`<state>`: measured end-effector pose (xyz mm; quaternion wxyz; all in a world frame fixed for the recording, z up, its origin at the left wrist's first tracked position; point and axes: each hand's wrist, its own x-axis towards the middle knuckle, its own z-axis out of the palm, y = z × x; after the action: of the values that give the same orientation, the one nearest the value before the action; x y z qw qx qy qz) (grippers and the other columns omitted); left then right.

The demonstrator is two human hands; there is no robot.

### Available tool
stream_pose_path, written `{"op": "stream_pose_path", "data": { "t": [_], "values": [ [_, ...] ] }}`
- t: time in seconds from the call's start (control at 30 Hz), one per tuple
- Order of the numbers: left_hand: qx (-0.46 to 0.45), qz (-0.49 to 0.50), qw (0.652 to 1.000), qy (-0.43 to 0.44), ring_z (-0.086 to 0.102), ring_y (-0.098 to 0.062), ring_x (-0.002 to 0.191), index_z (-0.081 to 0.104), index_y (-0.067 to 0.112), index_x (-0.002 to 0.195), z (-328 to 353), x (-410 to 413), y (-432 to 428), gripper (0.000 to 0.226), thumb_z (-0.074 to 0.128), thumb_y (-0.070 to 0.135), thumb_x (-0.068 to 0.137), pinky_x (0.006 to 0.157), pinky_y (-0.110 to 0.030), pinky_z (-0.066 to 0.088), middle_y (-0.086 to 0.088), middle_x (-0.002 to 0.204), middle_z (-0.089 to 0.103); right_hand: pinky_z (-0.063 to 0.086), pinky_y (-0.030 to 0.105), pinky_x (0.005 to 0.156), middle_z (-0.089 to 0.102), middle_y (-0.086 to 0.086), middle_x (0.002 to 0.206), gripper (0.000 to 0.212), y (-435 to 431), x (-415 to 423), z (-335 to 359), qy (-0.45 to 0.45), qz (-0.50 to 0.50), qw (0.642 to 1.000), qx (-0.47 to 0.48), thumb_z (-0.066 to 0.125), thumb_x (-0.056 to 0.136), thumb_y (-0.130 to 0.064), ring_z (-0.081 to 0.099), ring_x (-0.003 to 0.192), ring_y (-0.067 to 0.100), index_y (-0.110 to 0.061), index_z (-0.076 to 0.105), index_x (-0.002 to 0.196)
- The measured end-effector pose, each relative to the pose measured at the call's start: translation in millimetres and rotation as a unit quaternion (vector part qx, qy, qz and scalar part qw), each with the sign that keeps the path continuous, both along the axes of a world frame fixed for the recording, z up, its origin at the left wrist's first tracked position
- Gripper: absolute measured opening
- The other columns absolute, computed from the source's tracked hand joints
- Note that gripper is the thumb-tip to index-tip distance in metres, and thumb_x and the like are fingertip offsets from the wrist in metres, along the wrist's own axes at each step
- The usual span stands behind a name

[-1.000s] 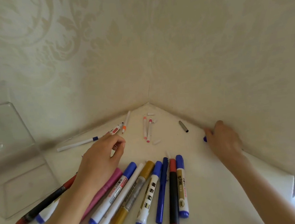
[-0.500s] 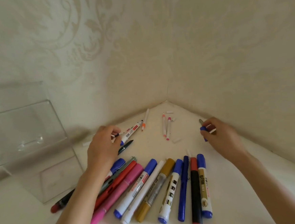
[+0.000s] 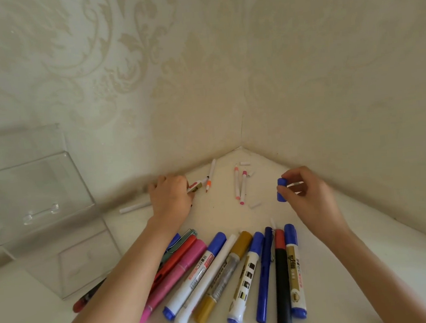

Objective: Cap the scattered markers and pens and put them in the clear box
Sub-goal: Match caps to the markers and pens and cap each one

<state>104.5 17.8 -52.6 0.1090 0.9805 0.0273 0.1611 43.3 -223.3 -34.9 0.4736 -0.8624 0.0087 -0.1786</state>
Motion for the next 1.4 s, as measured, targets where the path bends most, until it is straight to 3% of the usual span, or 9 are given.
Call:
{"op": "stream_pose_path", "data": {
  "t": [0.17, 0.3, 0.37, 0.47, 0.53, 0.6, 0.87, 1.1, 1.4],
  "values": [
    [-0.118, -0.133, 0.983, -0.044, 0.056, -0.018, 0.076, 0.053, 0.014, 0.105, 20, -32, -5, 0.018, 0.049, 0.027, 0.093, 0.066, -0.032, 0.046, 0.0, 0.088, 0.061, 0.051, 0.026, 0.067, 0.064, -0.008, 0.088, 0.013, 6, -1, 18, -0.004, 0.007, 0.996, 0.093, 0.064, 0.085, -0.012, 0.064, 0.081, 0.011, -0.021, 0.057, 0.09],
    [-0.235, -0.167, 0.957, -0.006, 0.058, -0.015, 0.079, 0.05, 0.019, 0.106, 26, -70, -15, 0.016, 0.044, 0.029, 0.094, 0.071, -0.032, 0.05, 0.001, 0.089, 0.06, 0.056, 0.027, 0.069, 0.067, 0.003, 0.087, 0.011, 14, 1, 26, 0.037, 0.03, 0.97, 0.24, 0.063, 0.086, -0.008, 0.066, 0.077, 0.016, -0.016, 0.058, 0.091],
    [-0.273, -0.193, 0.942, -0.008, 0.057, -0.012, 0.075, 0.049, 0.023, 0.102, 20, -86, -19, 0.011, 0.046, 0.029, 0.093, 0.065, -0.024, 0.049, 0.001, 0.087, 0.059, 0.057, 0.025, 0.067, 0.068, 0.006, 0.082, 0.012, 19, 2, 22, 0.06, 0.043, 0.92, 0.384, 0.06, 0.088, -0.006, 0.068, 0.073, 0.015, -0.011, 0.058, 0.097],
    [-0.312, -0.239, 0.919, -0.012, 0.055, -0.005, 0.069, 0.05, 0.023, 0.099, 11, -97, -24, 0.009, 0.049, 0.027, 0.092, 0.061, -0.015, 0.047, 0.005, 0.078, 0.057, 0.057, 0.022, 0.062, 0.07, 0.011, 0.086, 0.014, 25, 2, 13, 0.104, 0.074, 0.798, 0.589, 0.054, 0.09, -0.003, 0.071, 0.079, 0.019, -0.005, 0.059, 0.103],
    [-0.304, -0.257, 0.917, -0.015, 0.057, 0.001, 0.074, 0.052, 0.023, 0.101, 8, -97, -24, 0.014, 0.05, 0.032, 0.09, 0.064, -0.011, 0.046, 0.011, 0.079, 0.058, 0.056, 0.021, 0.06, 0.071, 0.017, 0.097, 0.014, 27, 0, 8, 0.136, 0.095, 0.739, 0.653, 0.054, 0.09, -0.004, 0.071, 0.087, 0.022, -0.002, 0.06, 0.102],
    [-0.295, -0.263, 0.918, -0.031, 0.058, 0.0, 0.08, 0.054, 0.024, 0.102, 6, -97, -25, 0.019, 0.051, 0.036, 0.089, 0.068, -0.012, 0.047, 0.014, 0.083, 0.059, 0.057, 0.022, 0.061, 0.069, 0.02, 0.103, 0.015, 26, -2, 6, 0.147, 0.102, 0.723, 0.668, 0.054, 0.089, -0.004, 0.071, 0.09, 0.023, -0.001, 0.06, 0.102],
    [-0.282, -0.262, 0.921, -0.055, 0.057, -0.004, 0.082, 0.055, 0.024, 0.104, 6, -96, -21, 0.026, 0.046, 0.042, 0.086, 0.07, -0.018, 0.05, 0.012, 0.084, 0.059, 0.057, 0.022, 0.068, 0.07, 0.011, 0.09, 0.017, 30, -8, 7, 0.117, 0.133, 0.811, 0.557, 0.054, 0.089, -0.004, 0.069, 0.076, 0.014, -0.005, 0.062, 0.104],
    [-0.289, -0.263, 0.92, -0.038, 0.056, 0.002, 0.081, 0.054, 0.023, 0.106, 5, -98, -23, 0.027, 0.047, 0.041, 0.087, 0.068, -0.011, 0.046, 0.014, 0.083, 0.057, 0.056, 0.029, 0.081, 0.069, 0.012, 0.102, 0.015, 45, -21, 9, 0.039, 0.178, 0.915, 0.359, 0.058, 0.086, -0.002, 0.068, 0.094, 0.022, -0.014, 0.061, 0.096],
    [-0.273, -0.263, 0.921, -0.085, 0.053, -0.01, 0.069, 0.056, 0.023, 0.09, 5, -106, -32, 0.032, 0.035, 0.047, 0.088, 0.062, -0.024, 0.046, 0.01, 0.071, 0.051, 0.055, 0.029, 0.077, 0.071, 0.003, 0.09, 0.014, 53, -26, 4, -0.013, 0.138, 0.924, 0.355, 0.06, 0.084, 0.0, 0.069, 0.088, 0.02, -0.013, 0.063, 0.088]
  ]
}}
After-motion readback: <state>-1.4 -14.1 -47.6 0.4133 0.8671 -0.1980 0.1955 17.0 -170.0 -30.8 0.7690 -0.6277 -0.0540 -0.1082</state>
